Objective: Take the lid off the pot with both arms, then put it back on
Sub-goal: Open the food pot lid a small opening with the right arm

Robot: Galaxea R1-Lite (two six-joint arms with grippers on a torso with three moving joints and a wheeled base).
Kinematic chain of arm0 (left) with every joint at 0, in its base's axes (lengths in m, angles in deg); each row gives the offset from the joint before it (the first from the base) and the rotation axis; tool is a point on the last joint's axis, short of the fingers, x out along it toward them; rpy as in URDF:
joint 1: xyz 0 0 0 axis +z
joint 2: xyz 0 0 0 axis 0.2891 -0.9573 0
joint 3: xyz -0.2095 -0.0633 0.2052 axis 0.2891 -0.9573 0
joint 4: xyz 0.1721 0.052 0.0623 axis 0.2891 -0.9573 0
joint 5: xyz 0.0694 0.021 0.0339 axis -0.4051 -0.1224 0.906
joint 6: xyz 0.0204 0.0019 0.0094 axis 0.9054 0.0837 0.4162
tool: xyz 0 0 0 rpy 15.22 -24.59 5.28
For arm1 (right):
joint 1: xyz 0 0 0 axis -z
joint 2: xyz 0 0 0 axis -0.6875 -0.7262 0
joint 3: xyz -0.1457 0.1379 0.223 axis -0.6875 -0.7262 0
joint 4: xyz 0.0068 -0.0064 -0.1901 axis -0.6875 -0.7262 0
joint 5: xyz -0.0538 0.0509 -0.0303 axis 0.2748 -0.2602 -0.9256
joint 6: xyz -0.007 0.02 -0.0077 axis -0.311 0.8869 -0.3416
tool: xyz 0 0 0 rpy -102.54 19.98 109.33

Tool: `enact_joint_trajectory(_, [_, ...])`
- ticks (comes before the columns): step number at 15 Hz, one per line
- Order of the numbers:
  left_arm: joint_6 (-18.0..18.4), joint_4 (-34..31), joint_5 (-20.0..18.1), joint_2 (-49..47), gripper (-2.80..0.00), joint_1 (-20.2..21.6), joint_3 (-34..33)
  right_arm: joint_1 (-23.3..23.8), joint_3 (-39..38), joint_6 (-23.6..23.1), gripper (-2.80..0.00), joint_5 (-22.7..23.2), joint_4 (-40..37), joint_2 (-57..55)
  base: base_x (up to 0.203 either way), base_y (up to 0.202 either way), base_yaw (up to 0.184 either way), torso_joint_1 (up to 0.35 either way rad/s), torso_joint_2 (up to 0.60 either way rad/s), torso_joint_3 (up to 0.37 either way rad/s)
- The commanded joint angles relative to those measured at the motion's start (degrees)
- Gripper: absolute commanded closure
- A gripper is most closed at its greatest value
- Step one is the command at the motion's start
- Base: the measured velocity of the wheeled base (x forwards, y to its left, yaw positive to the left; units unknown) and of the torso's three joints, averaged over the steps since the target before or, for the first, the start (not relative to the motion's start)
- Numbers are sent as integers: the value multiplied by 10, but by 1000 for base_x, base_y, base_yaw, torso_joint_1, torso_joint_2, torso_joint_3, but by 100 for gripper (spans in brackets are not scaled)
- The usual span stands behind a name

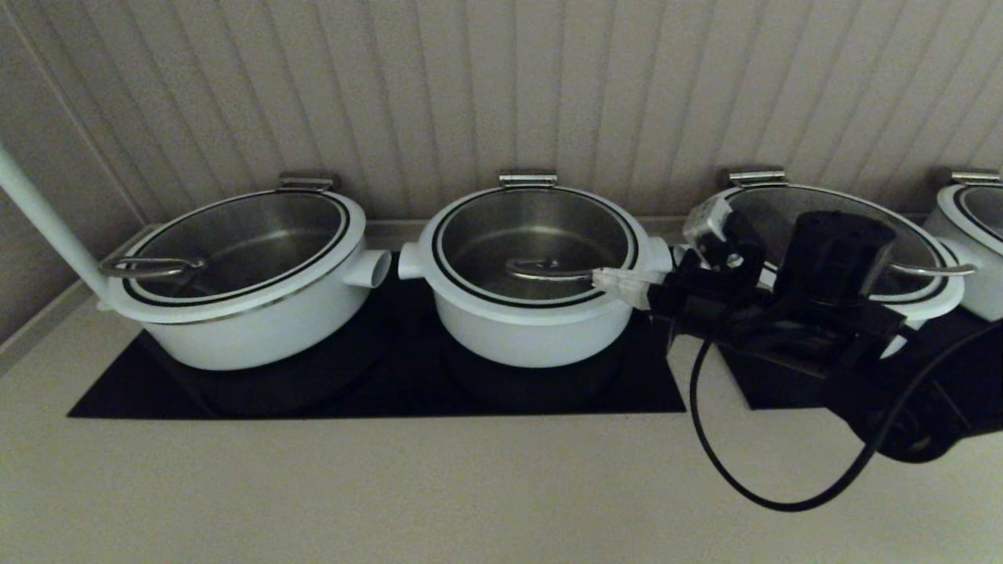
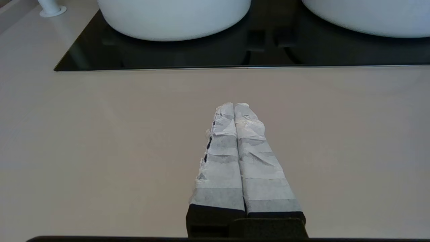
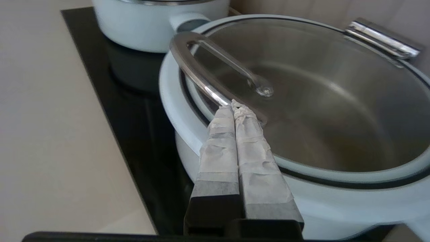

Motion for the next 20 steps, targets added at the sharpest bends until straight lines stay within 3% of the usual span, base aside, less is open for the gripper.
enact_joint_trajectory(1, [-1,0,0,0,0,0,0,-14,16,9,0,-11,4,-20,0,0,0,0,0,0])
enact_joint_trajectory(5, [-1,0,0,0,0,0,0,-62,12,33,0,-14,2,-10,0,0,0,0,0,0])
enact_joint_trajectory(11, [-1,0,0,0,0,0,0,-69,5,35,0,-19,1,0,0,0,0,0,0,0])
enact_joint_trajectory(20, [-1,0,0,0,0,0,0,-69,-28,31,0,-126,-6,0,0,0,0,0,0,0])
